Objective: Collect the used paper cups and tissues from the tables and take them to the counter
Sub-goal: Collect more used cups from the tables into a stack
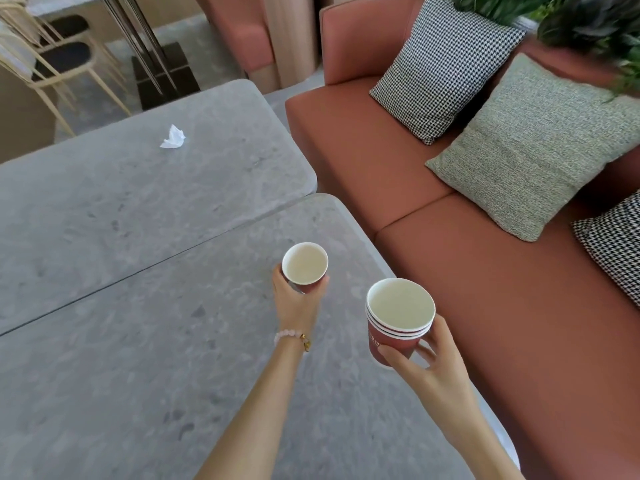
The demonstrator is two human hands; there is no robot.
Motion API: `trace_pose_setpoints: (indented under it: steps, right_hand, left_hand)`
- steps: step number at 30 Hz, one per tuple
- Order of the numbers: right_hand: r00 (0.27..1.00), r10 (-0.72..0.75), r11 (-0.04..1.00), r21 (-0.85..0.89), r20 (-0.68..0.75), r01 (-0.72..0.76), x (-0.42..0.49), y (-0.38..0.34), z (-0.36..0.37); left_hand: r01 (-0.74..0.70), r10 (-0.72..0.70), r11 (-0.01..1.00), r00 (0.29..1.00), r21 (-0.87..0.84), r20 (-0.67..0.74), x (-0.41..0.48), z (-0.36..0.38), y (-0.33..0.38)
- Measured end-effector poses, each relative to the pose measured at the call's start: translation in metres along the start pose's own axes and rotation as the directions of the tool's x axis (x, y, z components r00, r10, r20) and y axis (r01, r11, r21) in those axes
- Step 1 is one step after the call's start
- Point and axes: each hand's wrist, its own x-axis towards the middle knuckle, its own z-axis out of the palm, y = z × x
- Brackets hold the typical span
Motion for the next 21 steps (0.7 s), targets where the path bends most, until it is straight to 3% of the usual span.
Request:
trace_pose_setpoints:
  steps: [6,21]
  right_hand:
    - [1.0,-0.015,1.0,-0.021,0.018,0.015,0.001,-0.001,0.008]
    - [0.98,-0.108,0.983,-0.127,0.165,0.129,-0.049,-0.011,0.072]
  left_hand:
    - [-0.028,0.033,0.998,0.994,-0.053,0.102,-0.02,-0.026,0.032]
    - [-0.221,0.264,0.947,0.949,-0.234,0.171,-0.088,-0.148,0.12]
